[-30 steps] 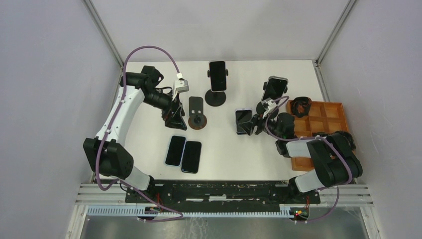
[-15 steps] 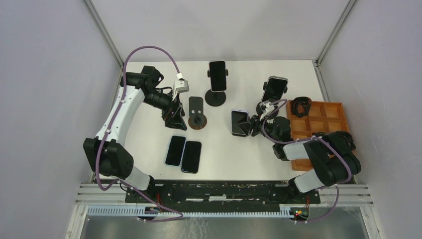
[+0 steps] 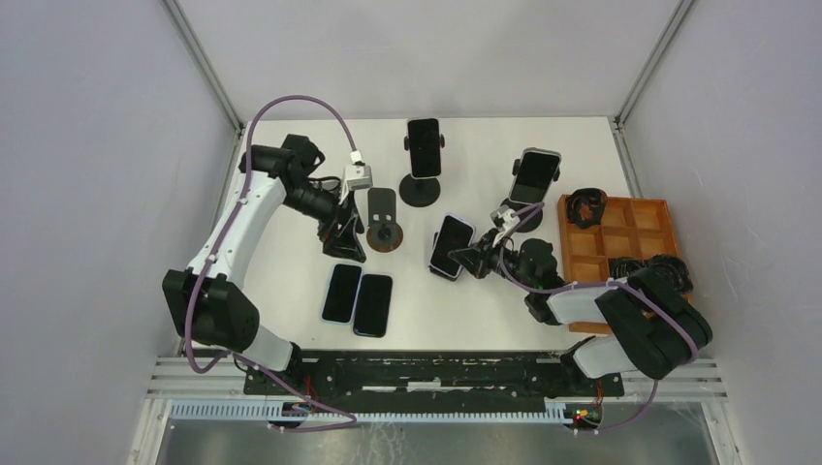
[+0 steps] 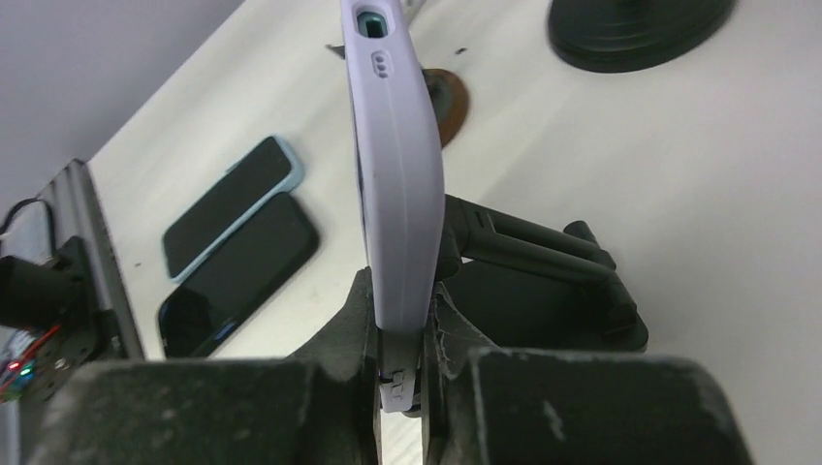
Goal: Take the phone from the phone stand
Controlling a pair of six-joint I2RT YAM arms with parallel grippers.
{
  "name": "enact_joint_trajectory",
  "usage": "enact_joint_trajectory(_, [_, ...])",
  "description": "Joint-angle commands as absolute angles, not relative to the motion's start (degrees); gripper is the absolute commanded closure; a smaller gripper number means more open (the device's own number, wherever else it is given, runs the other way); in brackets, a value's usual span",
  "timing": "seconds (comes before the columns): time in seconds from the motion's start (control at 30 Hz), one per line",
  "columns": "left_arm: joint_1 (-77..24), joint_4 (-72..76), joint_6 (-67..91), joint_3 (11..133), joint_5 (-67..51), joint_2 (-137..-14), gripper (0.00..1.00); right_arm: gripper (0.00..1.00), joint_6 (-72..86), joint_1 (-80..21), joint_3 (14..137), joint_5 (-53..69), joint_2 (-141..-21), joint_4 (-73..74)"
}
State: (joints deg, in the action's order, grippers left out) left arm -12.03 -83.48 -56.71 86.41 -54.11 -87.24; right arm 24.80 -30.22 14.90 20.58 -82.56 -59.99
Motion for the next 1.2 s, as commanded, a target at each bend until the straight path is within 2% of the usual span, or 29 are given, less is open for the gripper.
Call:
enact_joint_trajectory(0.0, [-12.7, -83.9, -61.8, 85.5, -56.8, -85.0, 0.00, 1.00, 29.1, -33.3, 15.9, 22.8, -75.2, -66.0])
enact_joint_trajectory(0.17, [-13.1, -83.9, -67.0, 84.1, -59.4, -83.9, 0.00, 1.00, 39.8, -35.4, 17.5, 29.1, -70.0, -71.9])
enact_joint_trajectory(0.37, [-15.2, -83.9, -70.5, 85.6, -62.6, -84.7, 0.00, 1.00, 55.5, -39.2, 22.2, 35.7, -73.1, -86.4])
enact_joint_trajectory(0.63, [-18.7, -83.0, -72.6, 85.7, -62.2, -83.5, 0.00, 1.00, 60.3, -44.7, 29.3, 36.8, -78.5, -91.8])
enact_joint_trajectory(0.9, [-19.2, -83.9, -73.8, 84.8, -64.3, -82.5, 0.17, 1.00, 62.0, -47.8, 34.6, 35.0, -83.5, -95.1])
enact_joint_trajectory(1.07, [-19.3, -83.8, -74.4, 84.6, -63.9, -82.2, 0.36, 1.00, 62.8, -49.0, 36.4, 33.4, -85.3, -96.6])
enact_joint_trajectory(1.17, [-19.3, -83.8, -75.2, 84.5, -63.9, -81.9, 0.52, 1.00, 62.7, -49.3, 36.2, 31.8, -85.3, -96.5])
